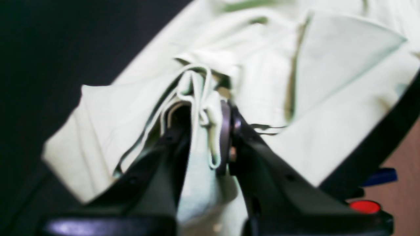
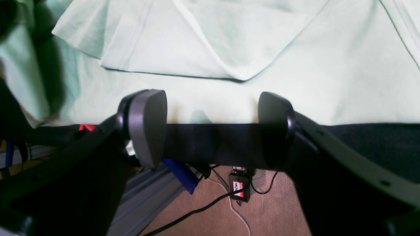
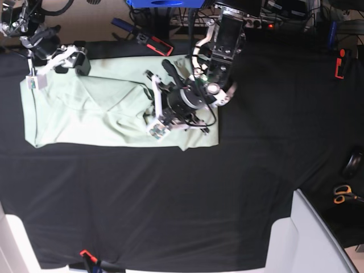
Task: Fold the T-shirt properly
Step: 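Fold the held end with the left gripper over toward the right gripper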
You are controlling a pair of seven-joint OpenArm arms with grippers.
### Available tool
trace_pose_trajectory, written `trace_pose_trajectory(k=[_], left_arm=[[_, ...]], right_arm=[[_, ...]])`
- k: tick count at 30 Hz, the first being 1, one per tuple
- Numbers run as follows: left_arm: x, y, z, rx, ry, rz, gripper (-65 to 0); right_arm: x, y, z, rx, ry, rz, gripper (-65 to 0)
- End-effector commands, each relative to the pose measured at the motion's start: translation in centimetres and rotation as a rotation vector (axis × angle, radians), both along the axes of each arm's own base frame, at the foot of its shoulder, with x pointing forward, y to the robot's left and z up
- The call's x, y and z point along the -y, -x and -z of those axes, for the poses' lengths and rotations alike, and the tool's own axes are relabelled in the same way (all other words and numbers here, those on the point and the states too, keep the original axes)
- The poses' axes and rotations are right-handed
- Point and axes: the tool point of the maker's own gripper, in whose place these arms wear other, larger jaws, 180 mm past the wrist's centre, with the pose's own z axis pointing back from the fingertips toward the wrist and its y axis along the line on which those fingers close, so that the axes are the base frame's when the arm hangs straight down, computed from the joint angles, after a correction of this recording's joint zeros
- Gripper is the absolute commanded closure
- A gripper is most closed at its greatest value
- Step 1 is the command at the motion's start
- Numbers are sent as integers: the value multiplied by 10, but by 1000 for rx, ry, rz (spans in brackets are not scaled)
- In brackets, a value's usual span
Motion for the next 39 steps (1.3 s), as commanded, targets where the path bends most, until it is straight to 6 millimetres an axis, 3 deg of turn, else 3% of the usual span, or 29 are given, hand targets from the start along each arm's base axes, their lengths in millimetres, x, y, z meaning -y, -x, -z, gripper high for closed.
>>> trace_pose_trajectory(k=[1, 6, 15, 19, 23, 39], left_arm=[[14, -11, -17, 49, 44, 13, 0], [20, -11, -12, 35, 46, 16, 0], [24, -23, -21, 69, 47, 12, 0], [34, -15, -9, 35, 35, 51, 0], [32, -15, -5, 25, 33, 47, 0], [36, -21, -9, 41, 30, 64, -20]], right_arm=[[2, -5, -7, 34, -1, -2, -412], [2, -5, -7, 34, -1, -2, -412], [2, -8, -8, 39, -1, -3, -412], [3, -7, -1, 21, -9, 5, -412], [3, -1, 8, -8, -18, 15, -412], [3, -10, 5, 12, -19, 13, -412]])
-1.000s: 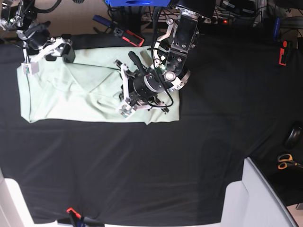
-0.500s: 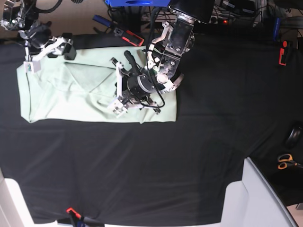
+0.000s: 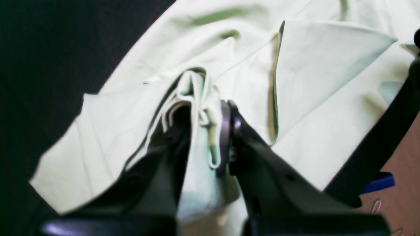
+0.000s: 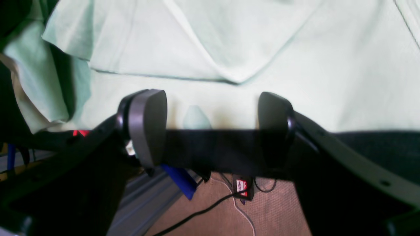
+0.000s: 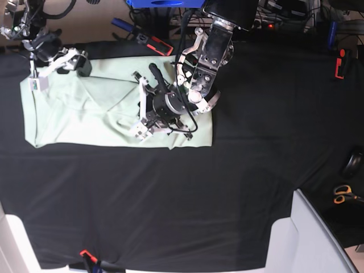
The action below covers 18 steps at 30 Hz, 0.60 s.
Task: Fold the T-shirt properly
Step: 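Fold the held end with the left gripper over toward the right gripper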
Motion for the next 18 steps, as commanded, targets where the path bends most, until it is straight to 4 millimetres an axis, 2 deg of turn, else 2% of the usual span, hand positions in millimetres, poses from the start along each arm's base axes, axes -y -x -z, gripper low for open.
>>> trace_pose_trajectory(k=[1, 5, 7, 10, 14, 15, 16, 18], left_arm=[[14, -8, -16, 43, 46, 15, -52], [34, -2, -23, 63, 50, 87, -245], [45, 5, -24, 66, 53, 129, -296], [61, 13, -29, 83, 57, 190, -306], [68, 6, -43, 126, 65, 208, -304], [68, 1, -52, 153, 75, 200, -304], [65, -6, -61, 176, 83, 185, -302], [44, -23, -68, 198, 86, 104, -296]], right_arm=[[2, -6, -7, 34, -2, 0, -412], [2, -8, -8, 37, -2, 0, -412], [2, -8, -8, 37, -2, 0, -412], [2, -8, -8, 37, -2, 0, -412], [1, -8, -8, 38, -2, -4, -412], [4, -9, -9, 40, 7, -14, -412], [6, -9, -10, 37, 15, -25, -412], [9, -10, -12, 43, 26, -32, -412]])
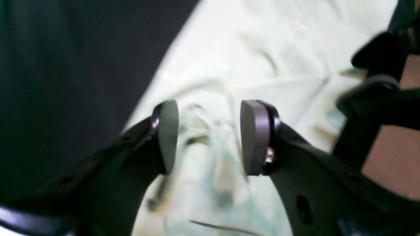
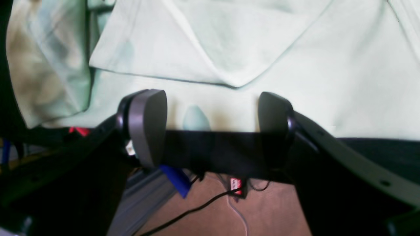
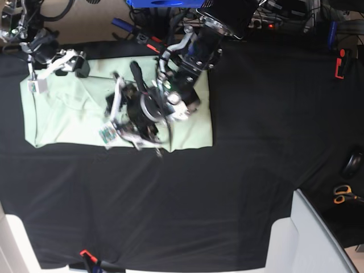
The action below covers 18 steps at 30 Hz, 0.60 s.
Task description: Fold the T-shirt properly
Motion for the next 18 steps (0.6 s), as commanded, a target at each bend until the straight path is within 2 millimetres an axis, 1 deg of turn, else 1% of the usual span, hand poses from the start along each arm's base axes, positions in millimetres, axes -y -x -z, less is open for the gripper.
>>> trace_pose_trajectory(k=[1, 3, 5, 6, 8, 10, 12, 14, 16, 18], left_arm=[[-11, -18, -16, 43, 28, -59, -272], [-53, -30, -7, 28, 9, -172, -180], [-103, -38, 1, 16, -16, -302, -54], [-133, -40, 4, 11, -34, -374, 0], [-194, -35, 12, -1, -79, -519, 0], [-258, -17, 24, -31, -144, -657, 0], [-304, 1, 32, -60, -192, -763, 0], [-349, 23, 37, -84, -242, -866, 0], [-387, 46, 38, -104, -291, -952, 0], [-419, 68, 37, -118, -345, -1012, 0]], right_arm=[[4, -11, -14, 58, 8, -8, -412], [6, -17, -25, 87, 29, -29, -412], [9, -23, -35, 113, 53, -52, -412], [11, -27, -40, 118, 70, -78, -412], [2, -36, -48, 126, 92, -179, -412], [-17, -41, -51, 126, 97, -290, -412], [-36, -46, -55, 144, 99, -380, -412], [-52, -54, -58, 157, 132, -435, -412], [-66, -62, -57, 160, 200, -459, -412], [-84, -69, -57, 176, 272, -491, -412]])
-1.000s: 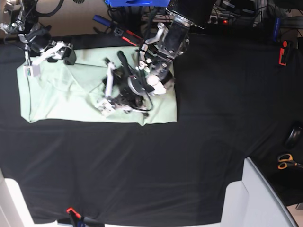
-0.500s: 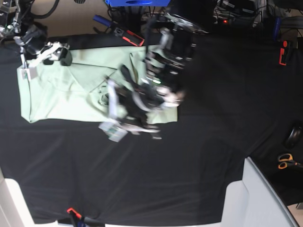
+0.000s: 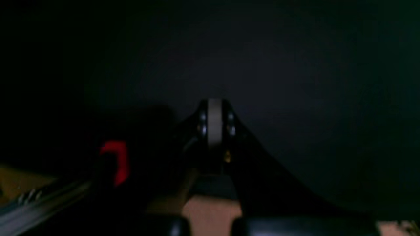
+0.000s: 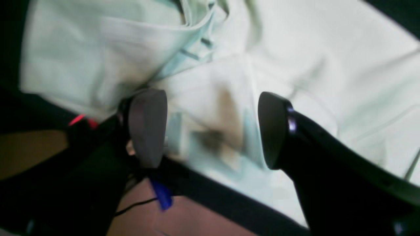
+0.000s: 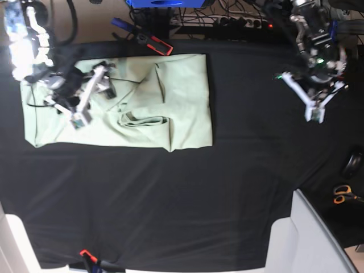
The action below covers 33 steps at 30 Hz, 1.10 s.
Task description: Fold the T-shirt properly
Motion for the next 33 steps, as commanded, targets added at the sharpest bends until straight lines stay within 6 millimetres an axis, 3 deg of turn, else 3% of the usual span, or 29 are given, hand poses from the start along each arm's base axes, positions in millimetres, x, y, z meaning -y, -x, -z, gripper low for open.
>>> trace_pose_trajectory(k=[1, 4, 8, 13, 17, 22, 25, 27, 30, 33], left_arm=[[-12, 0, -11, 32, -25, -10, 0], [-46, 26, -17, 2, -79, -73, 0], [-69, 47, -22, -25, -120, -117, 0], [-73, 60, -20, -48, -127, -125, 0], [-71, 60, -19, -48, -123, -127, 0], [-72, 60, -20, -48, -124, -126, 0], [-72, 60, -20, -48, -124, -126, 0], [-72, 60, -20, -48, -124, -126, 0], [-72, 59, -20, -44, -124, -126, 0], [-72, 57, -21, -41, -124, -126, 0]], right_arm=[[-14, -9, -12, 54, -5, -24, -412], [-41, -17, -15, 93, 23, -33, -412], [-66, -29, -23, 141, 34, 2, -412], [-96, -44, -30, 183, 114, 28, -412], [-113, -44, -16, 211, 226, 2, -412], [-118, -43, -5, 253, 329, 38, -412], [-121, -45, -10, 286, 355, 34, -402], [-126, -46, -14, 301, 358, 29, -296], [-130, -45, -14, 297, 346, 31, 0], [-141, -38, -12, 280, 334, -16, -28]])
